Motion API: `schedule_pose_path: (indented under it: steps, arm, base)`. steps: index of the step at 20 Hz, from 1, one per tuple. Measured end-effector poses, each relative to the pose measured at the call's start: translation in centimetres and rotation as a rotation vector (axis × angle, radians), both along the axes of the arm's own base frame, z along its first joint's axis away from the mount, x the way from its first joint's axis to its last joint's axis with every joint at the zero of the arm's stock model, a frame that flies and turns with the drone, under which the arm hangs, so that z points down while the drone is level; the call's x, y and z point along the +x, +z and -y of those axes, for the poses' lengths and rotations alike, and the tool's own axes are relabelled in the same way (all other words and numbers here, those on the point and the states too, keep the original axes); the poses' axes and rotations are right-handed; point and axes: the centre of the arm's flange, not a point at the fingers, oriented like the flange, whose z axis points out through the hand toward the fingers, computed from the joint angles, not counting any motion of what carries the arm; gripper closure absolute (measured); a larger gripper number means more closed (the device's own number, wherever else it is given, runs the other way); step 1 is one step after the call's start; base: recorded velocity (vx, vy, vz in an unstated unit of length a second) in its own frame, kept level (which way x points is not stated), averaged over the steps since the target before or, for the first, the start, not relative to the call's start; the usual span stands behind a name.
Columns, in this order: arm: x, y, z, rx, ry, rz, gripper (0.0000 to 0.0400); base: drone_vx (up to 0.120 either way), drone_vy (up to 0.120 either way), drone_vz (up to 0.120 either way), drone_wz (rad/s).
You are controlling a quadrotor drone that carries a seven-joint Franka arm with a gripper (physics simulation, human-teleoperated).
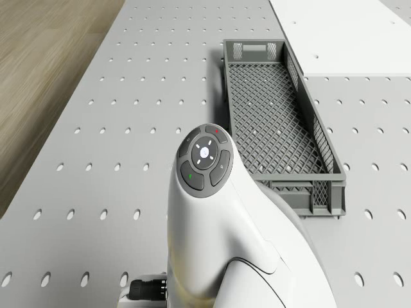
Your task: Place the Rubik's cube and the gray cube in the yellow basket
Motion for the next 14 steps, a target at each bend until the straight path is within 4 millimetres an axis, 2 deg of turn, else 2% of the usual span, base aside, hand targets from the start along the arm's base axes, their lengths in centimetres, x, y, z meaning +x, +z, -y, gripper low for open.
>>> schedule_pose_path:
  steps: [8,14]
  arm:
    - [0.00,0.00,0.00,0.000,0.000,0.000,0.0150]
    - [0.00,0.00,0.00,0.000,0.000,0.000,0.0150]
  base:
    - [0.000,0.120,0.000,0.000]
    - [0.000,0.113,-0.113,0.000]
